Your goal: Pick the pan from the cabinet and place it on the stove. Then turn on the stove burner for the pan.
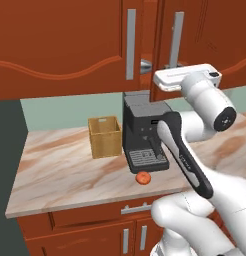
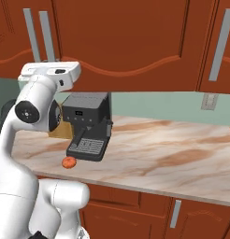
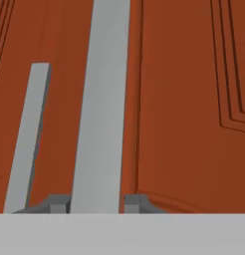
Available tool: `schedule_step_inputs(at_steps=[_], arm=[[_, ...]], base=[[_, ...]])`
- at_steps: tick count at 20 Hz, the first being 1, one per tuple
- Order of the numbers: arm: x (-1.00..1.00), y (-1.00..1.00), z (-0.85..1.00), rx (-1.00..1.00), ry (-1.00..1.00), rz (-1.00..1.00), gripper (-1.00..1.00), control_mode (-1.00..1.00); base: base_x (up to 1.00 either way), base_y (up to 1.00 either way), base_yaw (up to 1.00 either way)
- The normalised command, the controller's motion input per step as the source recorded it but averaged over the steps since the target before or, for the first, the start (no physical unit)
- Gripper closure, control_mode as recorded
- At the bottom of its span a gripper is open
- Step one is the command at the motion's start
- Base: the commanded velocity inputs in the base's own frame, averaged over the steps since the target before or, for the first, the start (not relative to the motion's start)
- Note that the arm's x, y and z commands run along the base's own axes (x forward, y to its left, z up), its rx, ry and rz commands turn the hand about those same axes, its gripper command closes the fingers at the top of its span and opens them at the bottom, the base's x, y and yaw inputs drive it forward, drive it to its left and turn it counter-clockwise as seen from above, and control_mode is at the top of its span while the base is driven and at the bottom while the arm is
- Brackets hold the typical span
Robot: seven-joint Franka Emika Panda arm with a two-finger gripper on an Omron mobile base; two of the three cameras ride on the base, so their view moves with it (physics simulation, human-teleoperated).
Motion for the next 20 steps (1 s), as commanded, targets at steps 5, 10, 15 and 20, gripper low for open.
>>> schedule_step_inputs(at_steps=[5, 10, 15, 20], arm=[[-0.70, -0.33, 0.38, 0.00, 0.00, 0.04, 1.00, -1.00], [-0.83, -0.41, 0.29, 0.00, 0.00, 0.06, 1.00, -1.00], [-0.88, -0.46, 0.20, 0.00, 0.00, 0.09, 1.00, -1.00], [-0.74, -0.42, 0.15, 0.00, 0.00, 0.12, 1.00, -1.00]], base=[[0.00, 0.00, 0.00], [0.00, 0.00, 0.00], [0.00, 0.00, 0.00], [0.00, 0.00, 0.00]])
